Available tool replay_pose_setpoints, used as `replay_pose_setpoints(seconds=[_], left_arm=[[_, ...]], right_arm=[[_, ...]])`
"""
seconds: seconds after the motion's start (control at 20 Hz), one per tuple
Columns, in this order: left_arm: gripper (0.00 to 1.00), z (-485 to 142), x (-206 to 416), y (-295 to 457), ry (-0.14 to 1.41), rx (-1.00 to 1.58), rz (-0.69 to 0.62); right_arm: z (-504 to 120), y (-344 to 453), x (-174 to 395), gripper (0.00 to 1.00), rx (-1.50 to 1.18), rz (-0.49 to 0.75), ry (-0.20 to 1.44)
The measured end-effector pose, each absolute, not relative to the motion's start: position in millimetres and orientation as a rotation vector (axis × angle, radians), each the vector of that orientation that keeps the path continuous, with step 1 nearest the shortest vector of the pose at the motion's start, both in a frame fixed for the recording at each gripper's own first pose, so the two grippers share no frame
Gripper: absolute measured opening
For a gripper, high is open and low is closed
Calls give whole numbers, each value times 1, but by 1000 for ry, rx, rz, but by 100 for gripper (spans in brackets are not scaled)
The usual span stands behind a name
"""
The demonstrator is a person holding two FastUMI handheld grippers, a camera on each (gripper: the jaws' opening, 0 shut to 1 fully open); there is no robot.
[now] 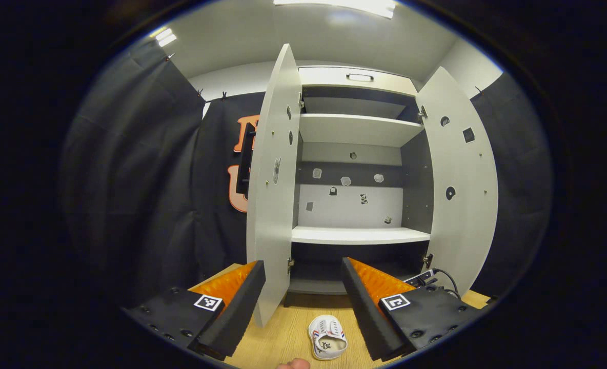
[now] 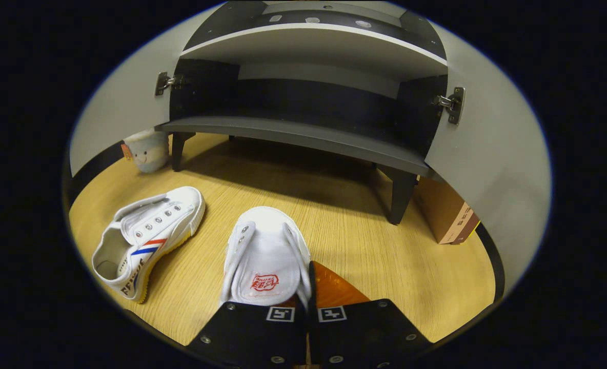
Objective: Grab one shoe with the right hand and put it into the shoe cabinet, grab the other shoe with the left hand and put it into the shoe cabinet; then close the right door with the right hand and the left door with the left hand.
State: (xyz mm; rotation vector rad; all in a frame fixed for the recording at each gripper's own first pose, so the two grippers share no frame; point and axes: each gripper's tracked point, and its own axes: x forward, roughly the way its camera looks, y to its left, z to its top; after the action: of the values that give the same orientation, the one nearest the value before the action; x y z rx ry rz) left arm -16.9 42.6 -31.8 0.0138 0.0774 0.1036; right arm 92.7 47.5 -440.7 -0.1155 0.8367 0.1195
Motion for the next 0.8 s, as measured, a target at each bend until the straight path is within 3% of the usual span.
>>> replay_pose_setpoints(seconds=[0.45, 0.8], left_arm=[[96, -42, -14, 37, 88, -9, 87], [96, -53, -6, 26, 101, -8, 52]], right_arm=[[-379, 34, 74, 1, -50, 72, 733], [-238, 41, 78, 1, 25, 83, 500]])
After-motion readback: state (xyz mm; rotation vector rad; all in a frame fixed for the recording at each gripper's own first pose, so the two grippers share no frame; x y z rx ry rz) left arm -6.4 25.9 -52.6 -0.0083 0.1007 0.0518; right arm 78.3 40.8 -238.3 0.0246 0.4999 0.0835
